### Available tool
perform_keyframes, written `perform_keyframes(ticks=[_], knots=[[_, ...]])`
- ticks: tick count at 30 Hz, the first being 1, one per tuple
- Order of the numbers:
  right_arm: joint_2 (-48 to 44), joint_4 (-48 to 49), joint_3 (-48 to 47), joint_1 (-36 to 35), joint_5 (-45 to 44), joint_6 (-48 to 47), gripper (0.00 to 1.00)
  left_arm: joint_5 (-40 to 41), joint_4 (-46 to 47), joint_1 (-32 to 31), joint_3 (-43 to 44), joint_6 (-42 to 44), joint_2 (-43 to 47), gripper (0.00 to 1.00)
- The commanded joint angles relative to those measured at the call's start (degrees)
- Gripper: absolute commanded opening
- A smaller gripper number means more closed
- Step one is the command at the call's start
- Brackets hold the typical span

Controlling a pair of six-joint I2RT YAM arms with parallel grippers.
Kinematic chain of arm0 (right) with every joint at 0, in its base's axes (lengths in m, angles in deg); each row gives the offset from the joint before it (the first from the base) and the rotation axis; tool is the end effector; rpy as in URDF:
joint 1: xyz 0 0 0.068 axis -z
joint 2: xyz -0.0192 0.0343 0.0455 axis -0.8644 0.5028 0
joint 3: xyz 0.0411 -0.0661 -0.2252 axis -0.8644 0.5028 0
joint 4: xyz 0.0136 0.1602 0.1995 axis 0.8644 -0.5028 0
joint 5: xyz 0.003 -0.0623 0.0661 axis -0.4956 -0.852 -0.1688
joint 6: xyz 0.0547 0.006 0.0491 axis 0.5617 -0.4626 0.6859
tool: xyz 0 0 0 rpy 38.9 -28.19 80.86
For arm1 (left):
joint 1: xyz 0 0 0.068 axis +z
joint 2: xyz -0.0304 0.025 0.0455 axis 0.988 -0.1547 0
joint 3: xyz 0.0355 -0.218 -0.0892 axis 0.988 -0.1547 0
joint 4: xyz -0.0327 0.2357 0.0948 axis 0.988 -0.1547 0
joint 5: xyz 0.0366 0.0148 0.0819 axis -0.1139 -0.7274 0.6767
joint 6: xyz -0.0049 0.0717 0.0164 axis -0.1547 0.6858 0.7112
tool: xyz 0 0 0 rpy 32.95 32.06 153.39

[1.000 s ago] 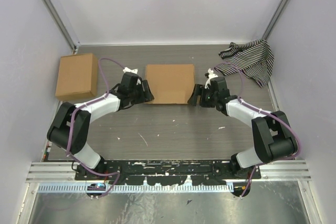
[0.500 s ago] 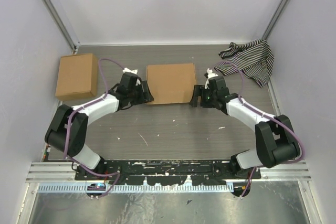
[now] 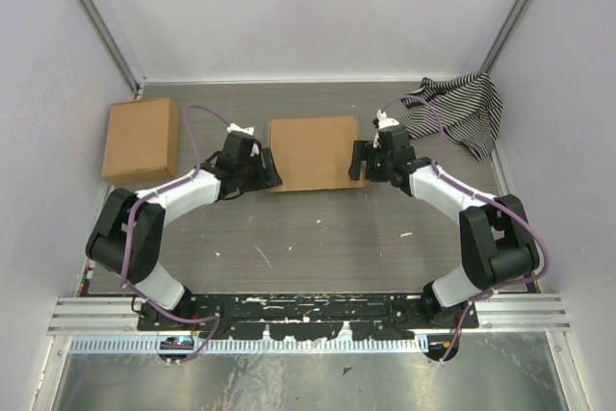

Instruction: Fold the paper box

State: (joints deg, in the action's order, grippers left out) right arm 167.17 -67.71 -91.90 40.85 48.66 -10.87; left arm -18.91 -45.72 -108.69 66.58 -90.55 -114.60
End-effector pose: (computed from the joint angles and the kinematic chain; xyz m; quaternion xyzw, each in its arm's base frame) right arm 0.3150 0.1113 0.1584 -0.0318 0.9172 0.1409 0.3714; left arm 0.3017 -0.1624 0.1375 -0.0380 0.9270 -0.2171 0.3035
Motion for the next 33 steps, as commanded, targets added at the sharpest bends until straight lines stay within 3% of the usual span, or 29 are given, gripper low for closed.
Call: perform_keyframes(ticks=[1,22,33], knots=[[0.39,3.43,-2.49,-0.15,-2.68,-1.62,0.87,1.81,-0.23,-0.27,1.80,1.68,-0.76,0.71],[3.19,6.99,1.22,-0.25,7.80,-1.40,0.86,-0.80,3.54,-0.97,2.49,0.51,-2.91,0.71],[0.42,0.75,-0.06,-1.14,11.70,-0.03,0.75,-5.73,2.27,-1.06,2.76,-1.39,-2.04,0.63]])
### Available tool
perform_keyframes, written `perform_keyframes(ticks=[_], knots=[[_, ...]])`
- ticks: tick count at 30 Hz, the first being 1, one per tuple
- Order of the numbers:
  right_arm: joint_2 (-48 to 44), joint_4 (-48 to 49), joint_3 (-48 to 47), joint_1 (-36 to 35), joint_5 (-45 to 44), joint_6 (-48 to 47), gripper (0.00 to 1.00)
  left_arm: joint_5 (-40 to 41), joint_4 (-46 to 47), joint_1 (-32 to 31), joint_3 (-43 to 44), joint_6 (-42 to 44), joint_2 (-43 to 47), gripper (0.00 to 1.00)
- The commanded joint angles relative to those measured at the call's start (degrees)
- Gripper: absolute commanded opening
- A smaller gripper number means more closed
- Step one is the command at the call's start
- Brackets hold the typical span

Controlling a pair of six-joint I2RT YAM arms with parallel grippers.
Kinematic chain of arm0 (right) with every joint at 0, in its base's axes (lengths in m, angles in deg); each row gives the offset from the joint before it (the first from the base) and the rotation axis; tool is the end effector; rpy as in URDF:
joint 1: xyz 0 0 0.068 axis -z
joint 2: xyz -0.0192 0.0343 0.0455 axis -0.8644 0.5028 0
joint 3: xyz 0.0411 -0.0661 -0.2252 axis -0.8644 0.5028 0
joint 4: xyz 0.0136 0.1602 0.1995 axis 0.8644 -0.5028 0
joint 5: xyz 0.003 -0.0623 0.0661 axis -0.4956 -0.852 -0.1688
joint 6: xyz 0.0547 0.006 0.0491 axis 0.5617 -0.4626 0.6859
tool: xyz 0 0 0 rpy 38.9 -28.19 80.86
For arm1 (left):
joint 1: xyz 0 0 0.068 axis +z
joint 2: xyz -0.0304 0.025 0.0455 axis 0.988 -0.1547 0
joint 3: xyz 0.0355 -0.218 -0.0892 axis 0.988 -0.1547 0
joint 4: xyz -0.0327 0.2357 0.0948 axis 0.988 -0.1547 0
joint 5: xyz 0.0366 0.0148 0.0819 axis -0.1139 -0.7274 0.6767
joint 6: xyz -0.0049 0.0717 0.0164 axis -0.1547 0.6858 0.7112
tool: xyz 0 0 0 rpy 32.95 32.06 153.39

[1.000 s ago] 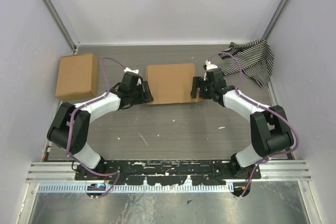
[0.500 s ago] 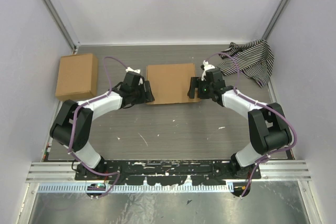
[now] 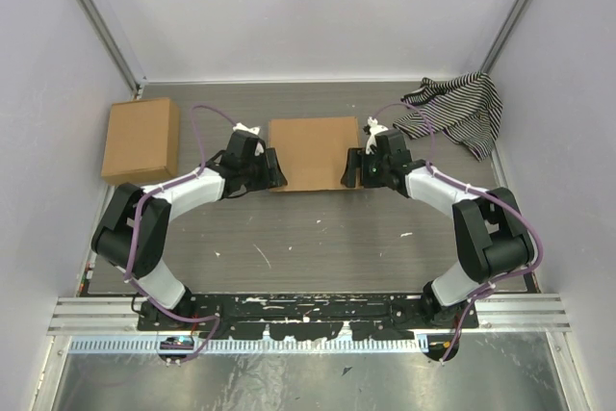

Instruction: Fold the paper box

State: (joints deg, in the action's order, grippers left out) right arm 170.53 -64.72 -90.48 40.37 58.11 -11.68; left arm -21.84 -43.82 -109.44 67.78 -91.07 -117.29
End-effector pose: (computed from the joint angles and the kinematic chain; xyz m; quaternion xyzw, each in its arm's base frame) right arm 0.3119 0.1239 0.1379 -0.0732 0.9168 0.2076 0.3333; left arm 0.3055 -0.1731 0.1321 -0.0263 0.9251 -0.2421 0.2912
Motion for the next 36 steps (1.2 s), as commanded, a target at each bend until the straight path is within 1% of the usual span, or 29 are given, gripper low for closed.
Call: perform_keyframes(ticks=[1,4,9,21,26,36], knots=[[-3.07,-3.31,-1.97,-0.76,2.03,0.84,0.74,-2.91,-0.61,-0.31,1.88,-0.87,0.76,0.62],[-3.16,-6.39,-3.30,-0.74,1.32,0.95,0.70,-2.63,-4.51,-0.33,3.77,-0.26,0.76,0.59],[-3.16,-9.74,-5.39,-0.71,0.45,1.45,0.68,-1.70,-10.24,-0.31,6.14,0.87,1.16,0.56],[-4.06,-15.84,-10.47,-0.70,1.98,2.03,0.64,-1.70,-18.42,-0.31,10.72,2.64,0.51,0.54],[-3.29,-18.22,-12.33,-0.72,3.41,1.85,0.63,-1.89,-20.24,-0.31,11.60,3.17,0.56,0.54],[-2.00,-20.13,-13.25,-0.67,4.14,1.69,0.62,-4.55,-20.25,-0.26,12.46,2.49,0.48,0.53]])
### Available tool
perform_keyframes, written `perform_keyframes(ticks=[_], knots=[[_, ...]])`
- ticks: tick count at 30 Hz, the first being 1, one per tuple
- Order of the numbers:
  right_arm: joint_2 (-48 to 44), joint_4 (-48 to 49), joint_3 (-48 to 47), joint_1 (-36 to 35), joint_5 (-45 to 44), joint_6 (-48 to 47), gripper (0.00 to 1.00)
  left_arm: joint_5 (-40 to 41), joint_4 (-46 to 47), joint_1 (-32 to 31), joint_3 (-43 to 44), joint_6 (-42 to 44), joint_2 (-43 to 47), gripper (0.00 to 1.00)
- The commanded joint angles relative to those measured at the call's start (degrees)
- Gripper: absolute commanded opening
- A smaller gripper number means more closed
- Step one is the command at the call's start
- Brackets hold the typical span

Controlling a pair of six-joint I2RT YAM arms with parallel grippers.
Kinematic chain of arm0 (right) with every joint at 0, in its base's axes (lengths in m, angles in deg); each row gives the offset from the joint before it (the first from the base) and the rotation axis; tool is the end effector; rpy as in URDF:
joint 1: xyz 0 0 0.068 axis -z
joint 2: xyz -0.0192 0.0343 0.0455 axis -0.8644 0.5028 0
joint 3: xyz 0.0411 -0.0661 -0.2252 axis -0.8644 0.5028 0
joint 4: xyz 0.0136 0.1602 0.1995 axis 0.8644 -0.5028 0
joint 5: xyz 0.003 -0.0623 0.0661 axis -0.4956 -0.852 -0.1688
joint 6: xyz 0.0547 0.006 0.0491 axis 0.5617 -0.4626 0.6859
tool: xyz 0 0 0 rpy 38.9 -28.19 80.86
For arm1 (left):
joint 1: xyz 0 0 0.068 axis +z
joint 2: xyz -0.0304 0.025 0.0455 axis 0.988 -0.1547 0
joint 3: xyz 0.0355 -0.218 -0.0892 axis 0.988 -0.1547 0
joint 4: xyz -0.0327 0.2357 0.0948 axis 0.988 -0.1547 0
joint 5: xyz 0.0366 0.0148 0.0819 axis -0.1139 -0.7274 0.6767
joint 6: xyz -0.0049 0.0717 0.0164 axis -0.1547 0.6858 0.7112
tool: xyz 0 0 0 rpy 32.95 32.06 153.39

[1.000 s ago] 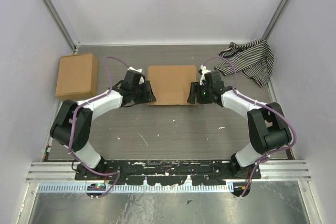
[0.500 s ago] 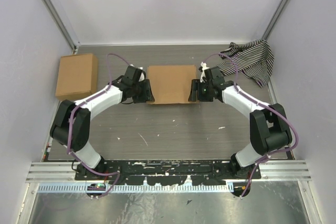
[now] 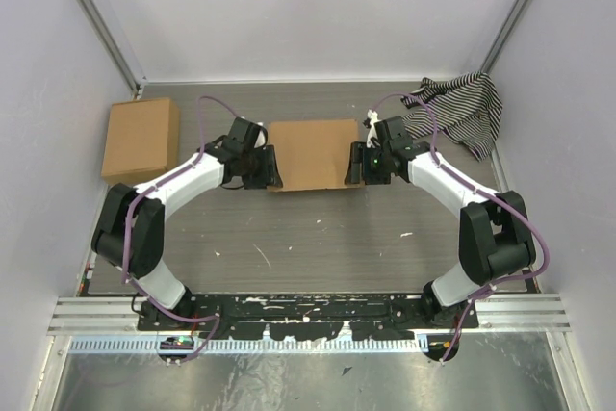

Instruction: Fold the paper box

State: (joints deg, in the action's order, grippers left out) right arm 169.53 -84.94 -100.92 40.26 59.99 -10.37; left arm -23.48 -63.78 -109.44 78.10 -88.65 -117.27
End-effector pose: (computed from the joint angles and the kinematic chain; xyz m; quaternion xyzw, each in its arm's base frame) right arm 0.3084 0.1254 0.1710 -0.0616 0.9422 0.2067 0.2566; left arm 0.3035 -0.1740 0.1593 -0.0081 0.9527 -0.2094 0.2201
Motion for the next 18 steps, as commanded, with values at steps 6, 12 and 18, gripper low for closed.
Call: perform_keyframes(ticks=[6,12,18], knots=[[0.02,-0.21,-2.49,-0.52,2.63,0.10,0.62,-5.00,0.11,-0.10,2.20,-0.77,0.65,0.51],[0.57,-0.64,-2.54,-0.54,3.54,-0.01,0.62,-7.14,-0.29,0.45,2.59,-1.37,0.70,0.51],[1.09,-2.13,-2.26,-0.45,2.22,-1.25,0.63,-7.76,-1.07,0.91,2.75,-1.45,1.07,0.51]])
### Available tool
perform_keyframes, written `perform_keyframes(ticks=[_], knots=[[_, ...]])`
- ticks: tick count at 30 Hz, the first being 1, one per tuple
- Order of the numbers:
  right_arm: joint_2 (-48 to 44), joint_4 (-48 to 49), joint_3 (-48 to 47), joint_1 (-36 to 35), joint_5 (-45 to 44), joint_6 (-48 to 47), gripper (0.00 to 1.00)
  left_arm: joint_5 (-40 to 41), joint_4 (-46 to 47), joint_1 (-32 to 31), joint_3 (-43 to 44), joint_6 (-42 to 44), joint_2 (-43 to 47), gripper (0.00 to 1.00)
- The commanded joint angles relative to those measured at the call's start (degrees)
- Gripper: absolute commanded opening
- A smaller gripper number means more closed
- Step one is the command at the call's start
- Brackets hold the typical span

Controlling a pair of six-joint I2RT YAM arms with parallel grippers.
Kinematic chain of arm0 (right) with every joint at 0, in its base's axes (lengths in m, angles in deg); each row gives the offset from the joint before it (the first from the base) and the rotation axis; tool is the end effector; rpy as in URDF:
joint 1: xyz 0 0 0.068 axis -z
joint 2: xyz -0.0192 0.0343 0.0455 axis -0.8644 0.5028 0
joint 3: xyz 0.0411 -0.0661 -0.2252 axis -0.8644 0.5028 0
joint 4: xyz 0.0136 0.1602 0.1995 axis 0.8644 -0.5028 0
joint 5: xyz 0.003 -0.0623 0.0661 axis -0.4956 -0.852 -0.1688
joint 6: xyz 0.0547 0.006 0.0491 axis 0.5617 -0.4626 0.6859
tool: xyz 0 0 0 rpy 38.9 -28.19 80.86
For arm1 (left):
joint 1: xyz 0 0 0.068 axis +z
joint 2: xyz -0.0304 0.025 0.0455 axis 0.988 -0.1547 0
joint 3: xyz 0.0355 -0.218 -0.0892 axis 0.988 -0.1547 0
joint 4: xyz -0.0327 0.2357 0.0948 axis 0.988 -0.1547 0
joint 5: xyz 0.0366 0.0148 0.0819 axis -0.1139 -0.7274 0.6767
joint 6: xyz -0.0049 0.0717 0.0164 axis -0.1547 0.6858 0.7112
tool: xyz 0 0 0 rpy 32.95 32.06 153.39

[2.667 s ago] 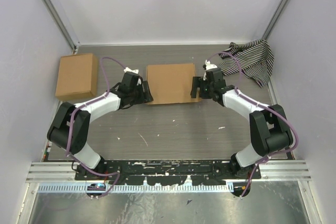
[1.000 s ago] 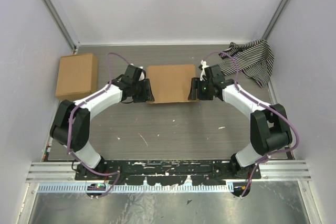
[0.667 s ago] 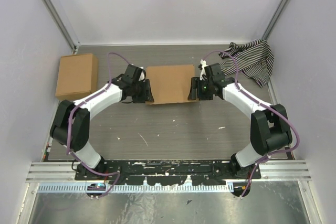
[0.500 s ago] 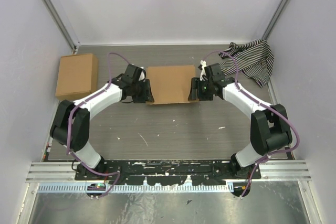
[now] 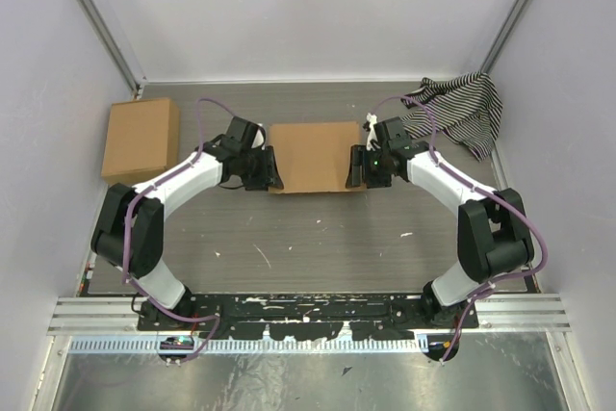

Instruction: Fold the paper box

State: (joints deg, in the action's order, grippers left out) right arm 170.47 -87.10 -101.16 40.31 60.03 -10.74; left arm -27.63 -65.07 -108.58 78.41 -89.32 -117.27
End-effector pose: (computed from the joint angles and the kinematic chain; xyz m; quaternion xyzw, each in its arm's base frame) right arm 0.3061 0.1243 0.1644 -0.0617 0.9494 0.1996 0.2344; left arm 0.3023 -0.1724 0.1599 -0.0110 0.9523 -0.2345 0.1951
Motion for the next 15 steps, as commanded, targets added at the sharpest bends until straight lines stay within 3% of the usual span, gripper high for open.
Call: perform_keyframes(ticks=[1,15], knots=[[0.42,0.12,-1.82,-0.49,2.21,-0.93,0.63,-3.89,0.31,0.14,2.42,-0.85,0.95,0.51],[0.61,0.63,-2.07,-0.31,5.43,0.20,0.61,-8.96,0.46,0.52,2.62,-2.18,0.29,0.51]])
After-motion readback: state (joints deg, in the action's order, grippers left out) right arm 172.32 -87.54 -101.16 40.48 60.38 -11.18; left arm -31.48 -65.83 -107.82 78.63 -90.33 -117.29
